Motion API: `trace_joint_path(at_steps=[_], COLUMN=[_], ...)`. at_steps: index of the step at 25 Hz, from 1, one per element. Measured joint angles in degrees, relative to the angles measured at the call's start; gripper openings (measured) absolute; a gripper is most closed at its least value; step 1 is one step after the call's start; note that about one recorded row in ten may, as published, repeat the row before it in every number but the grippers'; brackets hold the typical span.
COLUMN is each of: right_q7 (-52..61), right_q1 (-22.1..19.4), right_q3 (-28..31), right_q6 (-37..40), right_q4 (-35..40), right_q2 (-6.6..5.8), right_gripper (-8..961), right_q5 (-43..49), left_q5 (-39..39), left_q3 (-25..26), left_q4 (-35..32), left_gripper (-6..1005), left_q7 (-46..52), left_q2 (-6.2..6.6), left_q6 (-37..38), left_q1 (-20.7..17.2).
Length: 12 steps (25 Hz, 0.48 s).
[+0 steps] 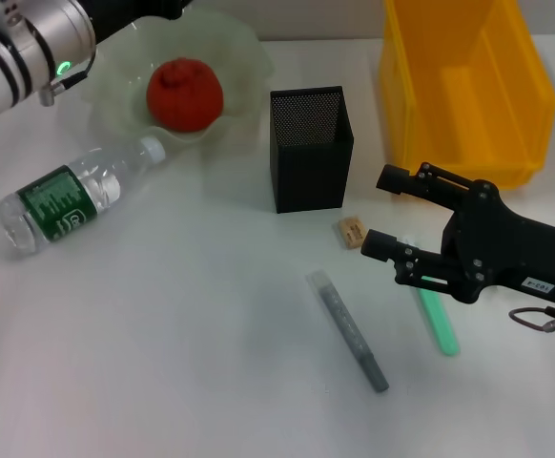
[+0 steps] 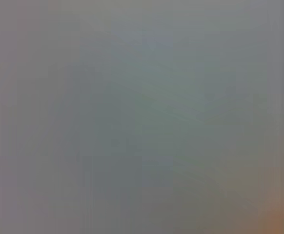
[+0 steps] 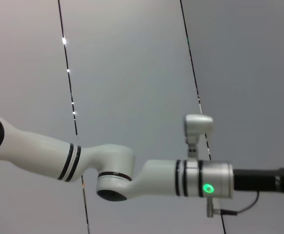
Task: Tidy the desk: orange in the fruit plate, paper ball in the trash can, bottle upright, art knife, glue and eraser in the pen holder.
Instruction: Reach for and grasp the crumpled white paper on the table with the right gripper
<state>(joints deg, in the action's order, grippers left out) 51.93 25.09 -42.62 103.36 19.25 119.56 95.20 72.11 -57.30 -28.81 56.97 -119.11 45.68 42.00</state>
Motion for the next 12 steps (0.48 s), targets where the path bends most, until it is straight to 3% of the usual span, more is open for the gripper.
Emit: trace_joint_path(at_steps=[1,2,12], right_q7=[0.0,0.0,2.4], right_q1=[-0.1,-0.1,-1.0], right_q3=[0.0,0.0,0.0], right_q6=[0.0,0.0,-0.1], right_q4=[0.0,0.0,0.0], right_q2=[0.01,0.01,-0.16], right_gripper=[769,769,769], right_q5=[0.0,0.0,-3.1], left_q5=[-1.9,-1.9,-3.7], left_q3=[-0.2,-0.2,-2.8], left_q4=[-1.7,-1.7,-13.4], left_gripper=[484,485,492], left_q7=[0.2,0.2,8.6], left_q2=[0.06,0.06,0.58], left_q6=[6.7,6.7,41.8], left_q1=[-1.8,-1.8,-14.7])
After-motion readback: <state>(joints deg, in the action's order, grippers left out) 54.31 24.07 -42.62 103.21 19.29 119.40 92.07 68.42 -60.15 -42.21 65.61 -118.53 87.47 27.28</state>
